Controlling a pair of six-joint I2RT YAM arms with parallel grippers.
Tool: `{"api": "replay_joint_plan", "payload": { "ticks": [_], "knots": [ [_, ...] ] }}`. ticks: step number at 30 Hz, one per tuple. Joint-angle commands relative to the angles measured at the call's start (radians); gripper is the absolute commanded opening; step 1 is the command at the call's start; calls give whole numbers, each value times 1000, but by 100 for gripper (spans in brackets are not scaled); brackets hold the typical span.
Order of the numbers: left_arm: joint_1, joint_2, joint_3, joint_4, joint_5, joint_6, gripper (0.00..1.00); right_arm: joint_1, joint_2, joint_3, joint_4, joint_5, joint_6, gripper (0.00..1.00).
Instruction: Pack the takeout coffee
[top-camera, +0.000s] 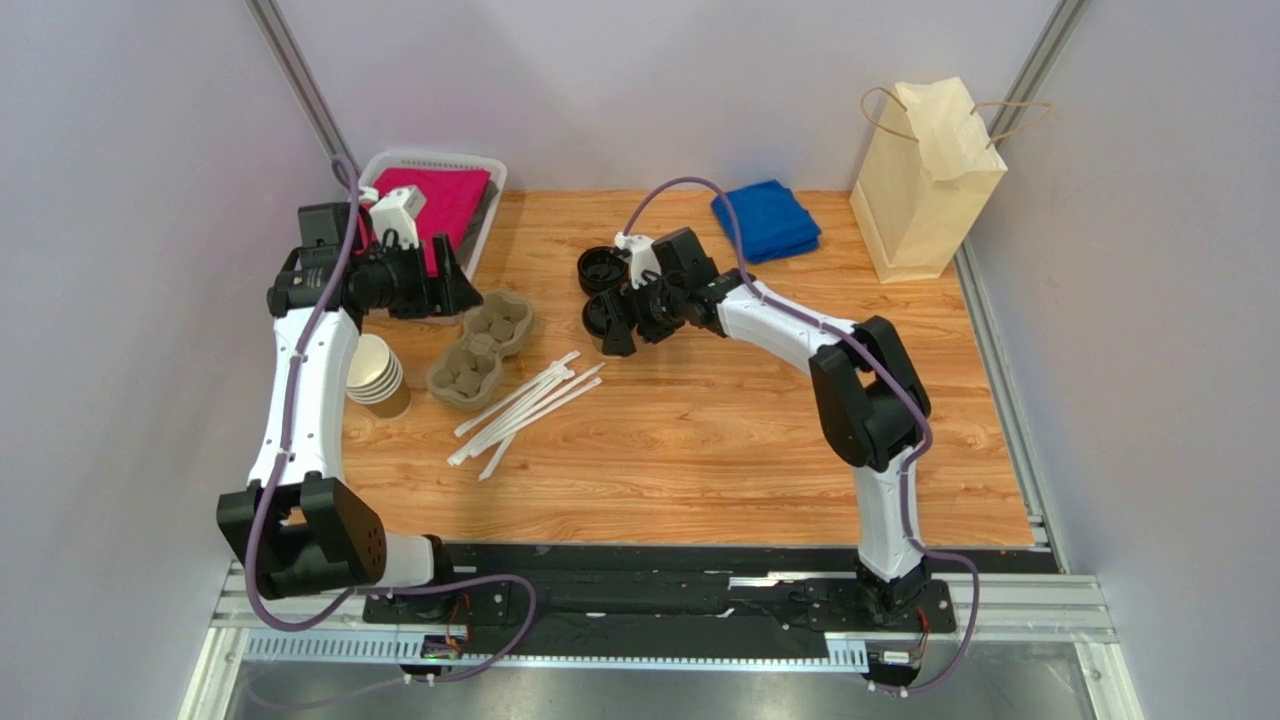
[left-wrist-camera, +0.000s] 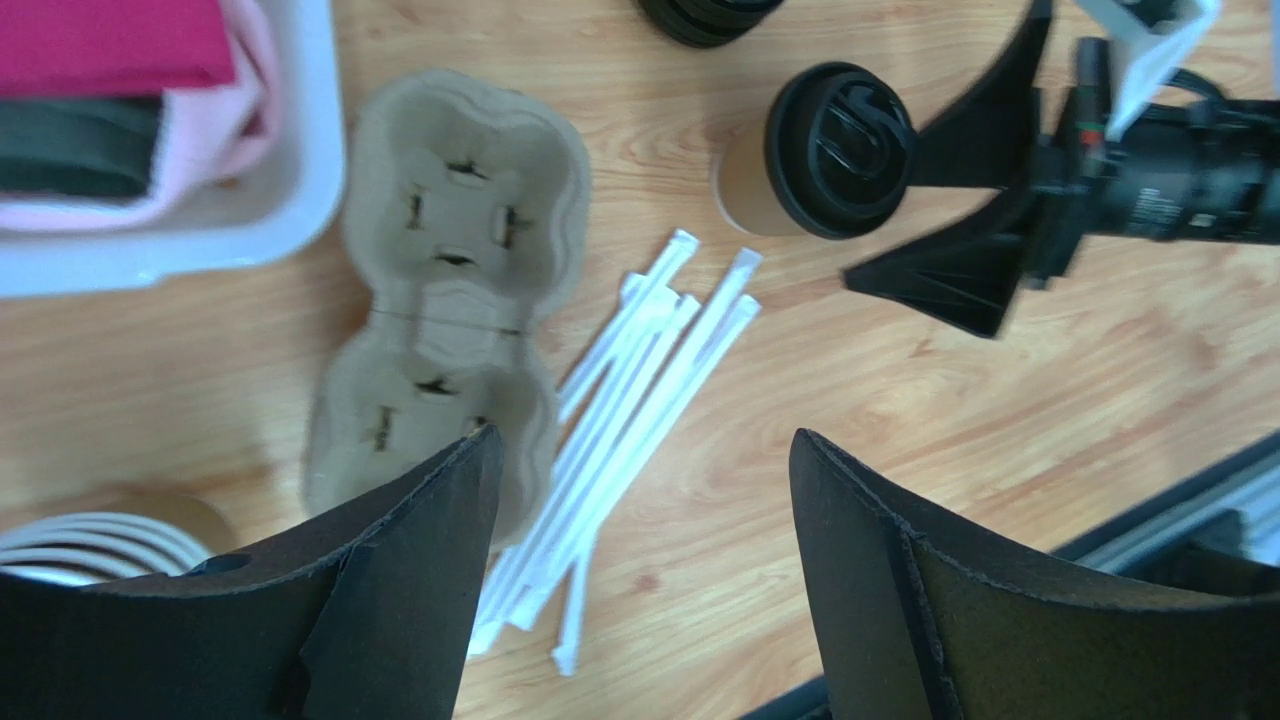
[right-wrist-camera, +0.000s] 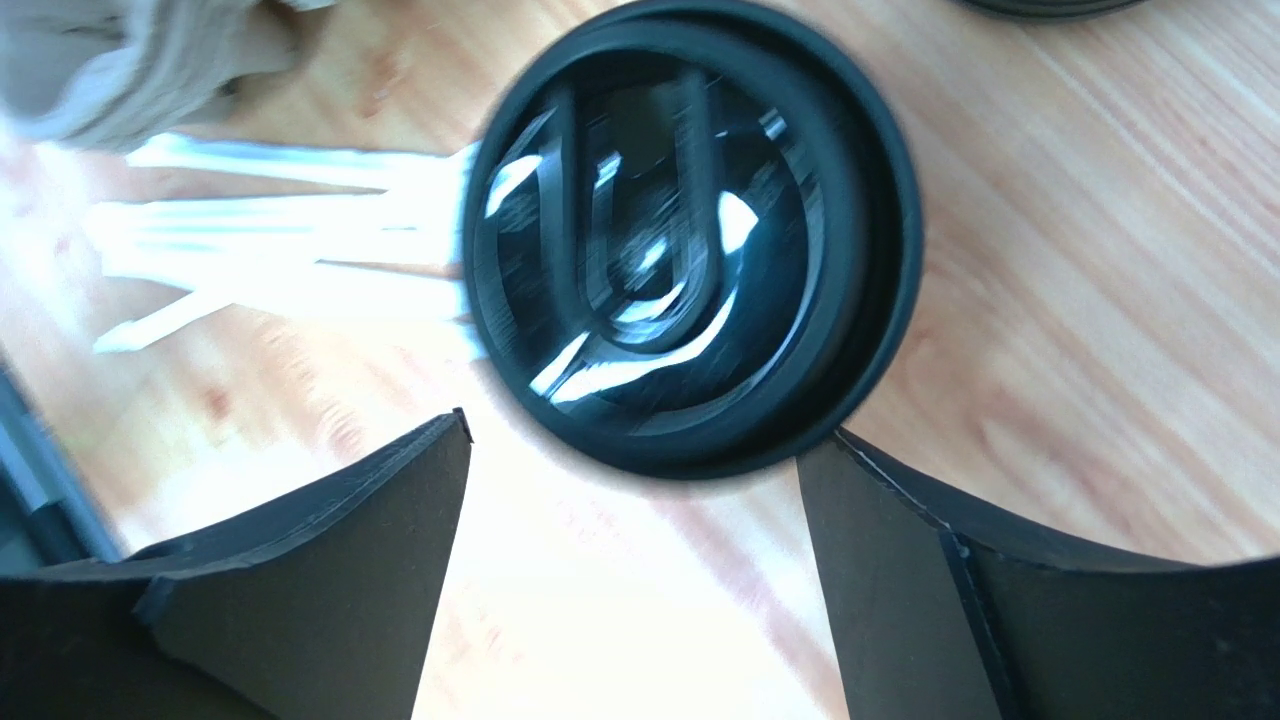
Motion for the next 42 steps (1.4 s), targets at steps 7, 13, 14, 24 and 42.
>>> {"api": "replay_joint_plan", "payload": {
  "ticks": [7,13,14,24,42],
  "knots": [
    [-44,25,179,-118,13,177,79,-100,-435,-2,-218,-100,-55,88],
    [-147,47,173,-142,-116,226,76,-336,-549,51,-369,-128,-133,89],
    [-155,53,168,-152,-135,241,74,-359,-559,52,-392,-129,-143,89],
    [-294,148,35,-97,-400,359,41,-425,-779,-252,-443,-111,-134,88],
    [-374,459,147,-17,-506,494,39,-427,-793,-361,-430,-86,-94,88]
  ]
}}
